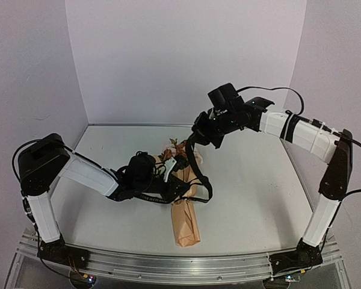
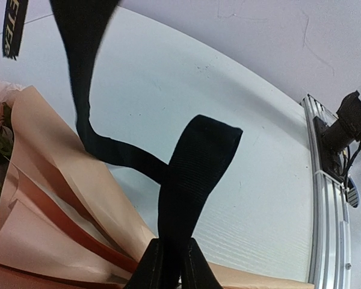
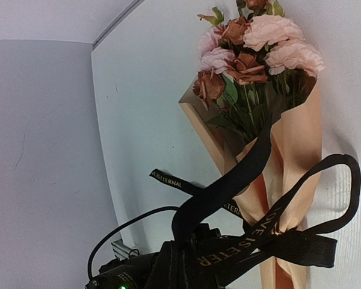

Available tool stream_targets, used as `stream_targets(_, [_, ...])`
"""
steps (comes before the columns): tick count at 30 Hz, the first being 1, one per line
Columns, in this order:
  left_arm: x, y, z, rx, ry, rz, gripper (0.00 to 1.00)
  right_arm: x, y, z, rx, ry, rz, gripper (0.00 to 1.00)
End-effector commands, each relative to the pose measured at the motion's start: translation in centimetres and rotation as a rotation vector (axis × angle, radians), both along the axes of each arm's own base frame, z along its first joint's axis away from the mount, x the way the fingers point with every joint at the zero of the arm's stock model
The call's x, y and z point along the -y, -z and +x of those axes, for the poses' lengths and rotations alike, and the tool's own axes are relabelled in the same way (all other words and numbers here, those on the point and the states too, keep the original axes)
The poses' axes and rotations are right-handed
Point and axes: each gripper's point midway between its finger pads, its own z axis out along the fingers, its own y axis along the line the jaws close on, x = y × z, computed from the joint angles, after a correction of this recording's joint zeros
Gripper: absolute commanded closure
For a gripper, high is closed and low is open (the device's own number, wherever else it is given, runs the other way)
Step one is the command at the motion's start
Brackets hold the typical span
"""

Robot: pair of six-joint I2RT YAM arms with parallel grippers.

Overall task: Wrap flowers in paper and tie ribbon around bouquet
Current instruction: Cross the half-tied ribbon over the folded bouquet.

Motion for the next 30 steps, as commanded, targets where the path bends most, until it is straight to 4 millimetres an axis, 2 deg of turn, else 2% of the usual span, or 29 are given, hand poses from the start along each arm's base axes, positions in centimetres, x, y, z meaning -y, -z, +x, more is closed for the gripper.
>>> stream_targets(1, [0.2,-1.8,-0.1,-0.032,0.024,-0.117,0.82,-2.3,-1.9,-1.1,-0.002,-0.033,0.134,1.00])
stream_targets(4, [0.0,-1.7,0.0,-0.063,0.026,-0.137,0.79,-3.0,-1.4,-1.6,-0.026,-0.045,0.147,1.00])
stream_targets(9, [-0.7,-2.0,-0.1,-0.113,0.028,-0.177,0.75,-2.9,0.5,-2.2,-0.068,-0.046,0.133,1.00])
stream_targets(14, [-2.2,-4.0,-0.9,-0.108,0.015,-0.215,0.63,-2.8,1.3,-2.4,-0.067,-0.062,0.116,1.00])
stream_targets(18, [-3.8,-5.5,-1.1,-0.119,-0.034,-0.244,0.60,-3.6,1.2,-2.3,-0.047,-0.102,0.112,1.00])
stream_targets(20, [-5.3,-6.3,-0.8,-0.142,-0.084,-0.277,0.60,-4.5,1.4,-2.5,-0.057,-0.137,0.121,1.00])
stream_targets(24, [-10.6,-8.2,1.1,-0.184,-0.289,-0.343,0.61,-7.2,2.1,-3.9,-0.073,-0.220,0.125,1.00])
stream_targets(26, [-13.4,-9.8,2.4,-0.167,-0.417,-0.341,0.58,-8.2,2.7,-4.6,-0.078,-0.254,0.120,1.00])
stream_targets(30, [-18.9,-13.4,5.1,-0.135,-0.652,-0.351,0.51,-8.7,4.3,-6.4,-0.058,-0.293,0.065,1.00])
